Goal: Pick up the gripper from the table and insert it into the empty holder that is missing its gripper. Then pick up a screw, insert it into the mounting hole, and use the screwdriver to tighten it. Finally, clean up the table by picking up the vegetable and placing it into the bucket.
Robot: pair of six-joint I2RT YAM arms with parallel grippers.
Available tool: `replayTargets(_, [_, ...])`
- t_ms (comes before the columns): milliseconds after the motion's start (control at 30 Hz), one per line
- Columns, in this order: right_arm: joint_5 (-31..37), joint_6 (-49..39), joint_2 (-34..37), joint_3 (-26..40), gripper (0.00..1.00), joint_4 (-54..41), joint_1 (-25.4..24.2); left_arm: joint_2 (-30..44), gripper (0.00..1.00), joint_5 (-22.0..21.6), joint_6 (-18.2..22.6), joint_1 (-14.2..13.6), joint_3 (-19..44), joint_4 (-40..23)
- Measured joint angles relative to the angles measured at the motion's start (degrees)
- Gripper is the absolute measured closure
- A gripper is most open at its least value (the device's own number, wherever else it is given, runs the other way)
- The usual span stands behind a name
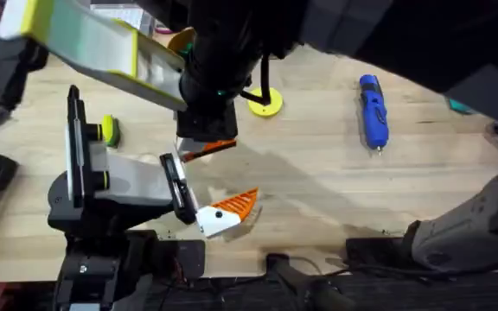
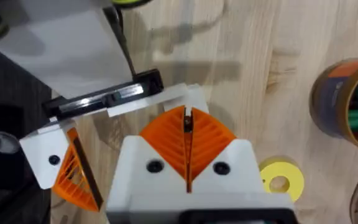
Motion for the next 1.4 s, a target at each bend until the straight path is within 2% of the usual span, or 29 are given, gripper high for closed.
replayTargets(1400, [-0.1,0.6,-0.1,-0.6,0.995,0.6,0.2,0.0,0.015,0.0,0.0,0.0,0.0,0.0])
